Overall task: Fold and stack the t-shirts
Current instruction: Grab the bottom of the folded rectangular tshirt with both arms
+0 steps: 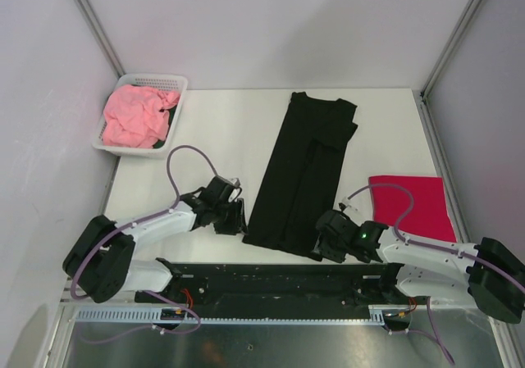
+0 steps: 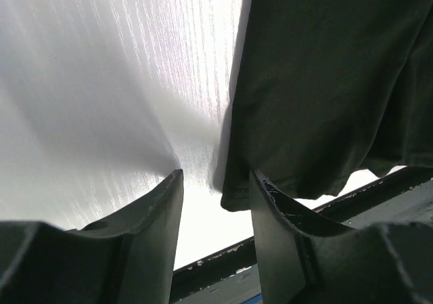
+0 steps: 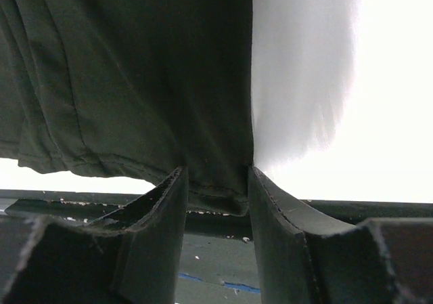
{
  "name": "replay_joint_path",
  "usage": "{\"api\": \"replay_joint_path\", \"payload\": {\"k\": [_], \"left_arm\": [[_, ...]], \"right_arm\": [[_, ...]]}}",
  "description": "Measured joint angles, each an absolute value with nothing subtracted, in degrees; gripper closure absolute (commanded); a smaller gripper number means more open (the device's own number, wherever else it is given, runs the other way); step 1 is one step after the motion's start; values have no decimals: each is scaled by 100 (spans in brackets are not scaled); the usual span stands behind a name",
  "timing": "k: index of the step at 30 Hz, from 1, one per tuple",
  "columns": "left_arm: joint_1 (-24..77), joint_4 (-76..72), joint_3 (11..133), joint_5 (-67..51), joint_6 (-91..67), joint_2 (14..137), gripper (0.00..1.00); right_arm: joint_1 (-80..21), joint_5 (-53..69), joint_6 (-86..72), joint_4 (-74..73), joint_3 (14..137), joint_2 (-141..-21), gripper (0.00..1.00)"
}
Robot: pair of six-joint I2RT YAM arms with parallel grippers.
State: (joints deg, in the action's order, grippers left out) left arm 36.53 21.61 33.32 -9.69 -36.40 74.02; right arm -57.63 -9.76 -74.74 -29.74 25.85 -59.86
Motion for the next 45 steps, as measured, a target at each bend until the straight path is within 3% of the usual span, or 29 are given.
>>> {"api": "replay_joint_path", "payload": {"k": [7,17,23,29,45], "left_arm": [[3653,2040,3347,-1214,-3514,7566,52],[3680,1844,3395,-1422,-3446,7778,63],[3861,1765,3398,-1413,-3454,7850,81],[4160,1754,3398,-1372,-3527,7889,99],[5155,2108,3341,-1369,-4200,6565,100]], "right_arm": [[-5763,-934,-7474,-2856,2600,-6104,62],[-5752,-913,-7404,-2919,2600,-6106,78],[-5730,-864,-7347,-2897,2600,-6149,81],[-5688,-843,-7286,-2910,2600,-6158,97],[-5371,-746,-7085,-4692,2773,-4021,100]]}}
